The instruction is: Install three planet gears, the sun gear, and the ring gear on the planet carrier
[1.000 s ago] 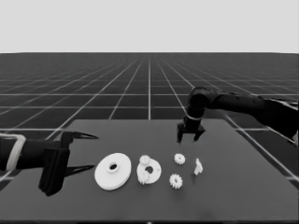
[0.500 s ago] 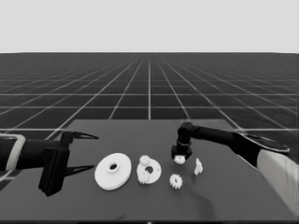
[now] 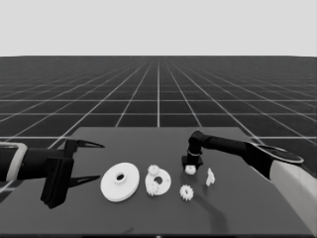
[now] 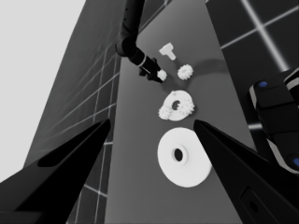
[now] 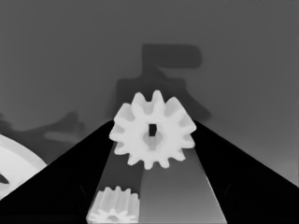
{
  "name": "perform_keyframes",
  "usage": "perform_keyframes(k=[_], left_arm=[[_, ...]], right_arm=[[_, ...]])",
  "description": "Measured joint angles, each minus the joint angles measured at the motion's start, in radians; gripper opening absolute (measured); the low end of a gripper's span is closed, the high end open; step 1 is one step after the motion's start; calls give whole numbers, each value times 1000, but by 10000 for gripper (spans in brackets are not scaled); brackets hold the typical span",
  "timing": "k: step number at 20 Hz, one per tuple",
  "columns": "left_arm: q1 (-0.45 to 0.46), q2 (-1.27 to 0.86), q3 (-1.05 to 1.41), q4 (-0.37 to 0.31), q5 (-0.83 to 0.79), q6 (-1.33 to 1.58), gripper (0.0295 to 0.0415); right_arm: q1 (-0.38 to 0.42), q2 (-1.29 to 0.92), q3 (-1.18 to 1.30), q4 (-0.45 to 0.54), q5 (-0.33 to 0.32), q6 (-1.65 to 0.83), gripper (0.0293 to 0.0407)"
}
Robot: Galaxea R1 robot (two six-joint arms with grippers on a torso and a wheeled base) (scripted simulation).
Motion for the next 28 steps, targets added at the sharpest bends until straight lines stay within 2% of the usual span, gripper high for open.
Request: perform_keyframes(k=[5, 6, 7, 8, 10, 13, 15, 16, 18, 25, 26, 27, 28], left_arm=[[0, 0, 0, 0, 0, 0, 385], [0, 0, 0, 0, 0, 0, 385], [0, 0, 0, 0, 0, 0, 385], [0, 0, 0, 0, 0, 0, 385], [0, 0, 0, 0, 0, 0, 385], [0, 0, 0, 0, 0, 0, 385], [0, 0, 0, 0, 0, 0, 385], [0, 0, 0, 0, 0, 0, 385], [0, 0, 0, 0, 0, 0, 385], [0, 0, 0, 0, 0, 0, 385], [0, 0, 0, 0, 0, 0, 385], [0, 0, 0, 0, 0, 0, 385], [0, 0, 0, 0, 0, 0, 385]], right_arm=[[0, 0, -1, -1, 1, 0, 312], [94, -73, 184, 91, -110, 86, 312], [211, -93, 236, 172, -160, 111, 312], [281, -92, 234, 225, -184, 110, 312], [341, -82, 212, 273, -207, 99, 312], [363, -76, 196, 293, -217, 91, 312], [366, -75, 193, 296, -219, 89, 312], [368, -27, 302, 299, -215, 264, 312], [370, 86, 353, 304, -211, 408, 312], [373, 150, 347, 306, -209, 467, 312], [245, 148, 353, 152, -183, 472, 312], [132, 155, 324, 59, -166, 454, 312], [71, 165, 287, 8, -151, 430, 312]])
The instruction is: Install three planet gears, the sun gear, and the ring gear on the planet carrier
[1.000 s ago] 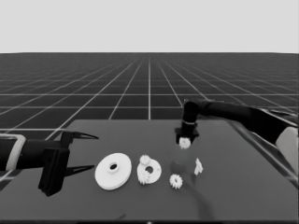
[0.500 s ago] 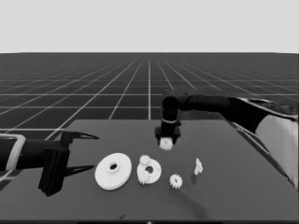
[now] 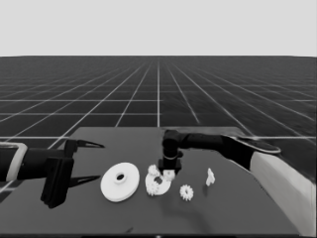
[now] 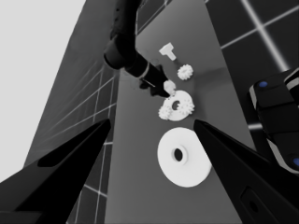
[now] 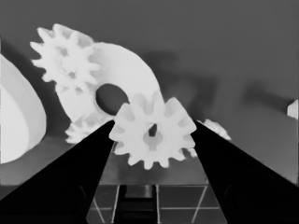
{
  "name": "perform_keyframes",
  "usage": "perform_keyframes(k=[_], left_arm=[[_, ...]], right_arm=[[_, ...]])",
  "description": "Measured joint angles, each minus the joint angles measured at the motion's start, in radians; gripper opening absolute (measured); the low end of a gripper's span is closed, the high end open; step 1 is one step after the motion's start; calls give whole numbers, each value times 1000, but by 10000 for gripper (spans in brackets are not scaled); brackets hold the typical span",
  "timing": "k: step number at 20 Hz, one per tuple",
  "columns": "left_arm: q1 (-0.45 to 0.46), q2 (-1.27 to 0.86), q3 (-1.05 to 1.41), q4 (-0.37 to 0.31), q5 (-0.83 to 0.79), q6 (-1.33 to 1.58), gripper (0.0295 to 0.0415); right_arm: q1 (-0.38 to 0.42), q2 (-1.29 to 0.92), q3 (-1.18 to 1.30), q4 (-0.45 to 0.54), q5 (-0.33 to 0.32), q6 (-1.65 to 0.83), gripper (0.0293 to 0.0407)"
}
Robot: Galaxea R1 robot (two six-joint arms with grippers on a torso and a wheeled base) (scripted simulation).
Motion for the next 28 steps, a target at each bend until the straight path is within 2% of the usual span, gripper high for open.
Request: perform_keyframes(k=[2, 7, 9, 10, 11, 17, 18, 19, 21, 23, 27, 28], left_arm=[[0, 0, 0, 0, 0, 0, 385], [0, 0, 0, 0, 0, 0, 385], [0, 0, 0, 0, 0, 0, 385], [0, 0, 0, 0, 0, 0, 385], [0, 0, 0, 0, 0, 0, 385], [0, 0, 0, 0, 0, 0, 385], [0, 0, 0, 0, 0, 0, 385], [0, 0, 0, 0, 0, 0, 385], [0, 0, 0, 0, 0, 0, 385], [0, 0, 0, 0, 0, 0, 385], [0, 0, 0, 0, 0, 0, 385], [0, 0, 0, 0, 0, 0, 385]], right_arm=[[-50, 13, -48, -43, 20, -29, 312], [-71, 21, -75, -63, 32, -45, 312], [-71, 21, -76, -64, 33, -46, 371], [-72, 21, -76, -64, 33, -46, 381], [-72, 21, -77, -64, 33, -46, 383], [-72, 21, -77, -64, 33, -46, 385], [34, -16, 51, 63, -30, 30, 385], [148, -24, 89, 157, -47, 57, 385], [254, -20, 81, 250, -54, 53, 385], [287, -16, 68, 282, -56, 45, 385], [301, -14, 61, 297, -57, 40, 385], [311, -129, 252, 308, -56, 109, 385]])
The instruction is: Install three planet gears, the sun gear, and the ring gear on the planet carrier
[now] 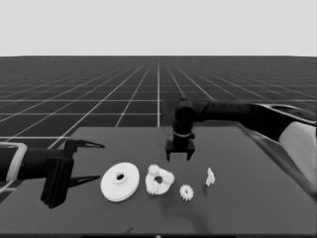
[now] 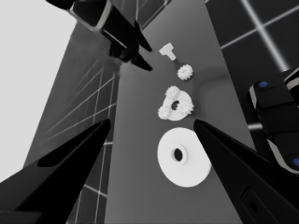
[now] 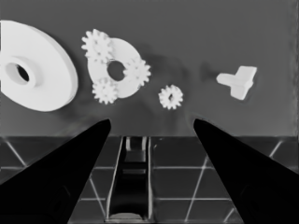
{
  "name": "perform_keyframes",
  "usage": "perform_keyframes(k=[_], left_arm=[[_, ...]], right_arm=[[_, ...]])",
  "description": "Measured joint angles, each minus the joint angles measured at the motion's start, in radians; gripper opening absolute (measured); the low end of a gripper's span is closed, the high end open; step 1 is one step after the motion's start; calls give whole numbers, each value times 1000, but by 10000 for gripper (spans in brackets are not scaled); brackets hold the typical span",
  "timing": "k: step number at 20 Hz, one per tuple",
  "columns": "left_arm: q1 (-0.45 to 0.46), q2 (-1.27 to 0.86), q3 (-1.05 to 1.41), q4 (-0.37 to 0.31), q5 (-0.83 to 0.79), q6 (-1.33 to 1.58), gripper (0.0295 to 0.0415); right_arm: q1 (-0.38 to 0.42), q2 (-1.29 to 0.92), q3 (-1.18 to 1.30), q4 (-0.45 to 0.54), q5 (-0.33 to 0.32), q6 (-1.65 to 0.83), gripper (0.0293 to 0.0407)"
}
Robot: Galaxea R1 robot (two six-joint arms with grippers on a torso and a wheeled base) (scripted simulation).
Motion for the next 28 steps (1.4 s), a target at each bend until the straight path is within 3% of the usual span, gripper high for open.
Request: perform_keyframes(k=[3, 9, 10, 11, 12, 14, 19, 21, 22, 28], left_arm=[[0, 0, 0, 0, 0, 0, 385], [0, 0, 0, 0, 0, 0, 385], [0, 0, 0, 0, 0, 0, 385], [0, 0, 0, 0, 0, 0, 385], [0, 0, 0, 0, 0, 0, 385], [0, 0, 0, 0, 0, 0, 385], [0, 0, 0, 0, 0, 0, 385], [0, 0, 0, 0, 0, 0, 385], [0, 0, 0, 0, 0, 0, 385], [0, 0, 0, 0, 0, 0, 385]], right_arm=[[18, -142, 177, 17, 1, 43, 385], [24, -174, 214, 23, 1, 47, 385], [-143, -178, 231, -183, 11, 61, 385], [-290, -172, 200, -307, 18, 37, 385], [-369, -162, 156, -375, 31, 5, 385], [-432, -149, 99, -430, 53, -32, 385], [-458, -140, 66, -455, 67, -52, 385], [-459, -140, 65, -456, 67, -53, 314], [-459, -140, 65, -456, 68, -53, 310], [-459, -140, 64, -456, 68, -54, 310]])
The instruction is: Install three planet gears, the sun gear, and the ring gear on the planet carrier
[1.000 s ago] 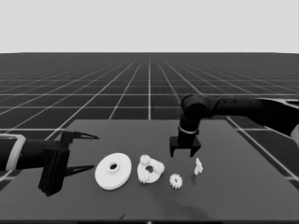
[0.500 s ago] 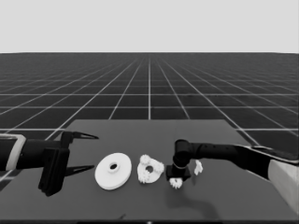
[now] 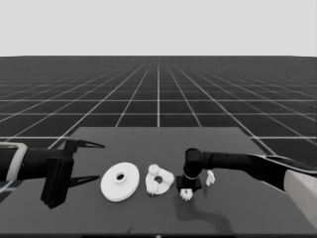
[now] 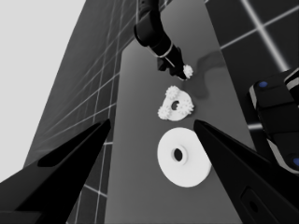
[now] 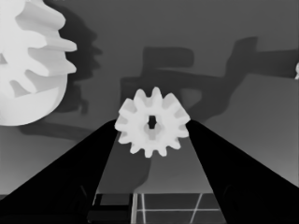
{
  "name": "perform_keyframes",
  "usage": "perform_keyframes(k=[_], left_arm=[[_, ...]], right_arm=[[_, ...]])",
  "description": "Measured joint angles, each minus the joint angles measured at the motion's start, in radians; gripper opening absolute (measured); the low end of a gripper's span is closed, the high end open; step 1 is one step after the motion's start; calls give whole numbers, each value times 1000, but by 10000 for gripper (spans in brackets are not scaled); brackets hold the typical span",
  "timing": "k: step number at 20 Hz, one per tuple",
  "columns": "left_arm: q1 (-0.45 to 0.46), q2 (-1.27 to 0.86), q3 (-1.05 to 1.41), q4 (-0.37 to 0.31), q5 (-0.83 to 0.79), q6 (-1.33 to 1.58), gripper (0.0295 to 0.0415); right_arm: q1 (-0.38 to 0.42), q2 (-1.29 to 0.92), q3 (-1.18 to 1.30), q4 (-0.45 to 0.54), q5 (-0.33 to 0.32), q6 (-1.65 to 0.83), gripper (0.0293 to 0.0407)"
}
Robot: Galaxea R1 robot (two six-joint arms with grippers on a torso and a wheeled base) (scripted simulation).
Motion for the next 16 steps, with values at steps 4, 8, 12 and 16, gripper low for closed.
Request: perform_keyframes(k=[4, 8, 12, 16], left_arm=[[0, 0, 0, 0, 0, 0, 385], [0, 0, 0, 0, 0, 0, 385], [0, 0, 0, 0, 0, 0, 385], [0, 0, 0, 0, 0, 0, 385]], right_arm=[[367, -44, 188, 369, -72, 127, 310], [471, -37, 158, 466, -66, 106, 310], [478, 120, -25, 474, -67, 104, 310], [472, 374, -348, 469, -71, 9, 310]])
